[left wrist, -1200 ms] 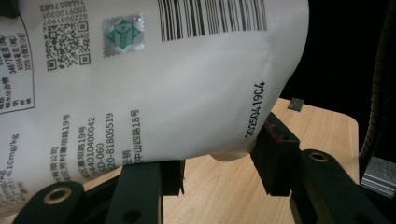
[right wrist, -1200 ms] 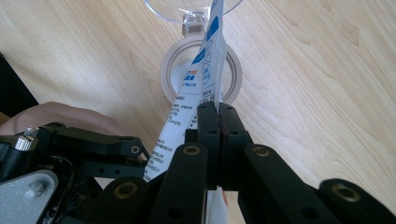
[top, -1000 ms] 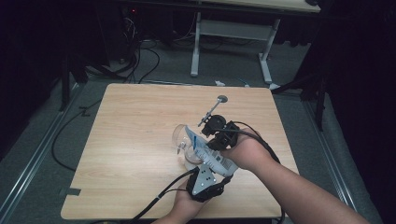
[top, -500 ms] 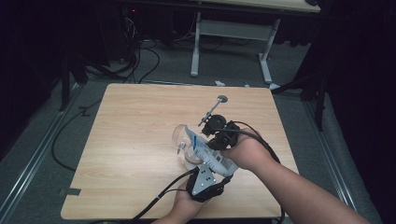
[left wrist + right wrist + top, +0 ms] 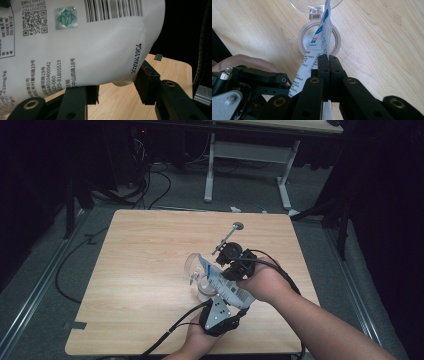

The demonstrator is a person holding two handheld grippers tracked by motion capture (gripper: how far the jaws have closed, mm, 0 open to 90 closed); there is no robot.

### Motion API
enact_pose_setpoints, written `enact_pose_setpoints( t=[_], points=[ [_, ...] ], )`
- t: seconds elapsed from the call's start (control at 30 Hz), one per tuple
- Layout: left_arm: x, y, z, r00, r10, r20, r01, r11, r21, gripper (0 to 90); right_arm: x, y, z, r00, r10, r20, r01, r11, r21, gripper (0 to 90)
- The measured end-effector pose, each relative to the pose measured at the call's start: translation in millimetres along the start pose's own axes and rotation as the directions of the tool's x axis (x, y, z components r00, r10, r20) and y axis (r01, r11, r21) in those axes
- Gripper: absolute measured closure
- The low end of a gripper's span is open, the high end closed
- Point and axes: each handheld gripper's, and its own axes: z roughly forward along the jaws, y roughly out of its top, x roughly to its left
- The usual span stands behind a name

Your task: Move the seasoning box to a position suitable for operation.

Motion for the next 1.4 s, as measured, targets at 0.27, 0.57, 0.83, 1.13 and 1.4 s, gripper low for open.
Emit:
enact_pose_setpoints(
  t=[0.27, 0.57, 0.83, 1.13, 1.4],
  points=[
    [0.5, 0.4, -0.3, 1.0000, -0.002, -0.001, 0.002, 1.0000, 0.001, 58.9, 0.2, 0.8, 0.9, 1.0000, -0.003, 0.002, 0.003, 1.000, -0.001, 90.0],
    [0.2, 0.4, -0.4, 1.0000, -0.003, 0.001, 0.003, 1.0000, 0.002, 59.0, 0.7, 1.0, 1.8, 1.0000, -0.001, -0.001, 0.001, 1.000, 0.001, 90.0],
    [0.1, 0.3, -0.4, 1.0000, -0.001, 0.001, 0.001, 1.0000, 0.003, 58.9, 0.5, 0.8, 2.2, 1.0000, -0.003, -0.004, 0.003, 1.000, 0.000, 90.0],
    [-0.1, 0.4, -0.5, 1.0000, -0.001, 0.001, 0.001, 1.0000, 0.001, 59.0, 0.3, 0.6, 1.7, 1.0000, -0.001, -0.004, 0.001, 1.000, -0.001, 90.0],
    [-0.1, 0.5, -0.4, 1.0000, 0.000, 0.000, 0.000, 1.0000, 0.001, 59.0, 0.4, 0.3, 1.5, 1.0000, 0.002, -0.007, -0.002, 1.000, -0.002, 90.0]
  ],
)
